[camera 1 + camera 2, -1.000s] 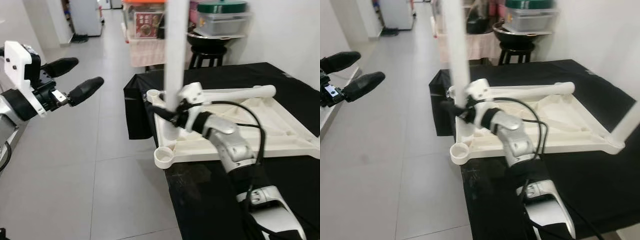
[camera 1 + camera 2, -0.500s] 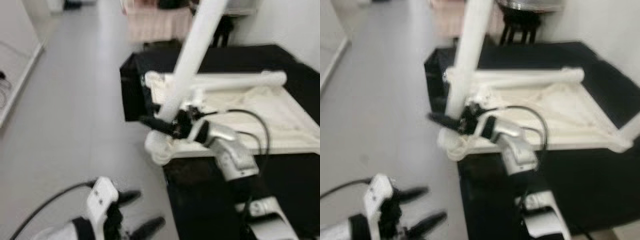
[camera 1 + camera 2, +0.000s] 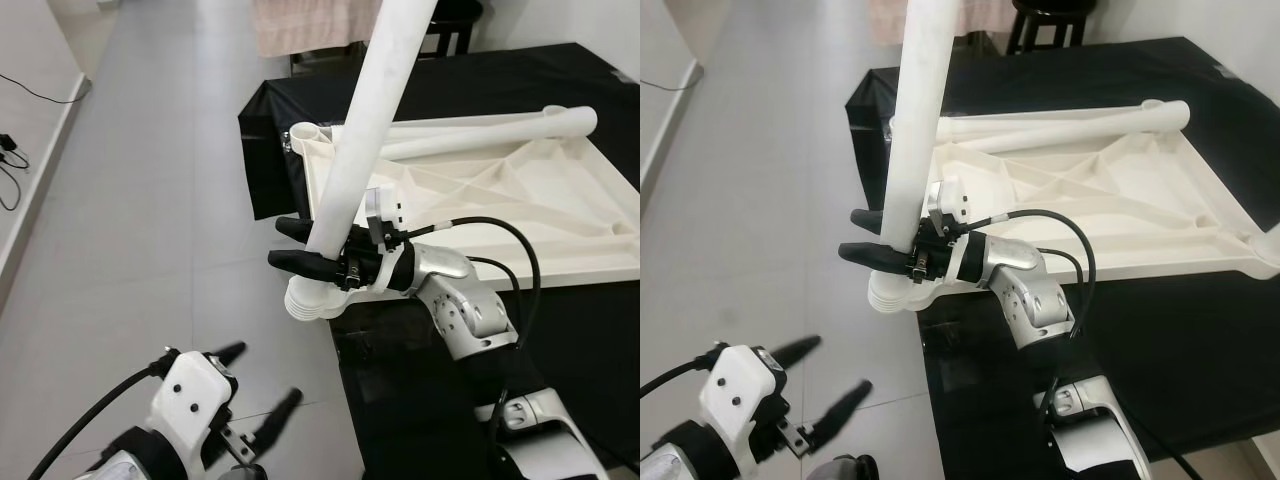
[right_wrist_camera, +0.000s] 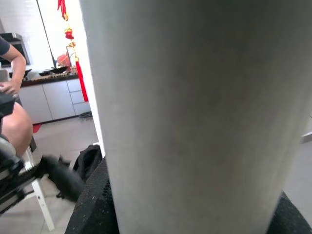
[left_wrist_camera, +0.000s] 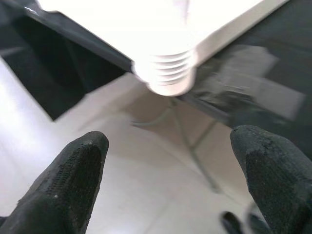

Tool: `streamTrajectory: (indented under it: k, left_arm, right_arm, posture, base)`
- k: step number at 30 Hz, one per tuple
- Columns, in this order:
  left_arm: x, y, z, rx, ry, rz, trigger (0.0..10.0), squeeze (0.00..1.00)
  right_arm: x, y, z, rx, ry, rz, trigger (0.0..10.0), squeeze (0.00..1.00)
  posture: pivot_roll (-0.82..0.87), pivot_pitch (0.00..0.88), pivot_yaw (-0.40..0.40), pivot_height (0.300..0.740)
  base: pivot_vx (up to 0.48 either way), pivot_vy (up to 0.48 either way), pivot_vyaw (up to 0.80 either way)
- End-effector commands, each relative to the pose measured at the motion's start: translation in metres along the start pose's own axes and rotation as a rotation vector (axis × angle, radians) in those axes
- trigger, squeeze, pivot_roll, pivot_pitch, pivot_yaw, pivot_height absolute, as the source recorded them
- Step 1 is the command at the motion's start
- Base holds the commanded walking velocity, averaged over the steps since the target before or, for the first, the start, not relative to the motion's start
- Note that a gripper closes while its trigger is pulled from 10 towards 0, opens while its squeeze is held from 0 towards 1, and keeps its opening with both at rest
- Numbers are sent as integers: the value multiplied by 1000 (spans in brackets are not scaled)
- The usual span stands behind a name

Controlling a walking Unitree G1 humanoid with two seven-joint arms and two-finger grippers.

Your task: Building children table

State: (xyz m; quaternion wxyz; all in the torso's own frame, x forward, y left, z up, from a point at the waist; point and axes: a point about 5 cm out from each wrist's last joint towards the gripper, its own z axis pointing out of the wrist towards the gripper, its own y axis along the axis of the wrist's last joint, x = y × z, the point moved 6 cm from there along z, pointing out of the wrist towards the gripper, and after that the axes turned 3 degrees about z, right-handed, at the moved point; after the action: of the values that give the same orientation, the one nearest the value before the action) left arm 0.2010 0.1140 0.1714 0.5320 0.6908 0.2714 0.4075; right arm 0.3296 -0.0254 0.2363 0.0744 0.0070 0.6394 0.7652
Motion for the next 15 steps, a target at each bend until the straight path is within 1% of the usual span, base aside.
streamTrajectory:
  k: [1, 2, 5, 6, 7, 8, 10, 12, 14, 15]
  left_arm:
    - [1, -5, -1, 14, 10, 27, 10000, 0]
    - [-2, -4, 0, 6, -5, 30, 10000, 0]
    - [-20, -2, -5, -3, -94, -51, 10000, 0]
    - [-20, -2, -5, -3, -94, -51, 10000, 0]
    - [-24, -1, -6, -8, -120, -80, 10000, 0]
    - [-24, -1, -6, -8, -120, -80, 10000, 0]
    - [-30, 0, -8, -16, -155, -117, 10000, 0]
    - [-30, 0, -8, -16, -155, -117, 10000, 0]
    - [-38, 2, -9, -25, -198, -167, 10000, 0]
    - [-38, 2, -9, -25, -198, -167, 10000, 0]
  right_arm:
    - [-1, -3, -4, 8, 6, 7, 10000, 0]
    - [-7, -1, -8, 22, 10, -6, 10000, 0]
    - [-16, 6, -18, 65, 33, -53, 10000, 0]
    - [-16, 6, -18, 65, 33, -53, 10000, 0]
    - [-16, 8, -19, 83, 47, -66, 10000, 0]
    - [-16, 8, -19, 83, 47, -66, 10000, 0]
    - [-15, 7, -20, 114, 77, -80, 10000, 0]
    - [-15, 7, -20, 114, 77, -80, 10000, 0]
    - [-7, 4, -20, 160, 154, -77, 10000, 0]
    - [-7, 4, -20, 160, 154, -77, 10000, 0]
  posture:
    - [121, 310, -20, 740]
    - [122, 316, -17, 740]
    - [114, 326, -12, 740]
    - [114, 326, -12, 740]
    - [114, 329, -12, 740]
    - [114, 329, -12, 740]
    - [111, 333, -13, 740]
    - [111, 333, -13, 740]
    - [106, 340, -18, 740]
    - [106, 340, -18, 740]
  base:
    - [0, 0, 0]
    - [0, 0, 0]
    - [0, 0, 0]
    - [0, 0, 0]
    - [0, 0, 0]
    - [0, 0, 0]
    - [0, 0, 0]
    - [0, 0, 0]
    - [0, 0, 0]
    - [0, 0, 0]
